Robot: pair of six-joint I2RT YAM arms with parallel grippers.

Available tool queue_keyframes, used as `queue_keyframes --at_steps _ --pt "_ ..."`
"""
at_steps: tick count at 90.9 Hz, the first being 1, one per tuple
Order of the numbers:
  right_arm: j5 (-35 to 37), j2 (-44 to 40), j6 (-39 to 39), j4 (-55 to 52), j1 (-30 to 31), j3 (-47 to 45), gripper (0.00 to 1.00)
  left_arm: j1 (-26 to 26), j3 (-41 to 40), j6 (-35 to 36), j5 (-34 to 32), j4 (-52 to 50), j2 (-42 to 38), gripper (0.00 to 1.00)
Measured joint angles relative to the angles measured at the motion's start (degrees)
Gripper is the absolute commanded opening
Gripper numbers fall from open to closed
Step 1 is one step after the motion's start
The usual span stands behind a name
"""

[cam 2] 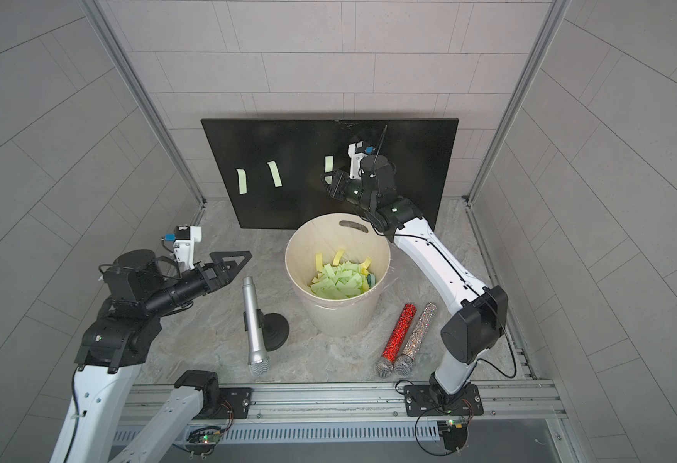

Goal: Remove the sticky note from the monitor
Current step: Tear off the sticky note from the monitor.

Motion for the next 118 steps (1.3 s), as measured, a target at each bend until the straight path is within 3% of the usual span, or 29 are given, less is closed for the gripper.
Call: queue_keyframes --at_steps 41,98,118 --pt "0.17 0.74 0.28 0.87 0.09 0.83 0.29 0.00 0.00 0.02 0.00 -0.02 0.04 1.00" --pt "0.46 0.76 0.20 0.90 0.09 0.83 0.00 0.00 0.00 0.02 0.00 -0.09 0.22 1.00" --pt "0.44 0.61 0.20 0.94 0.09 0.66 0.00 0.00 0.00 0.02 0.00 -0.11 0.22 1.00"
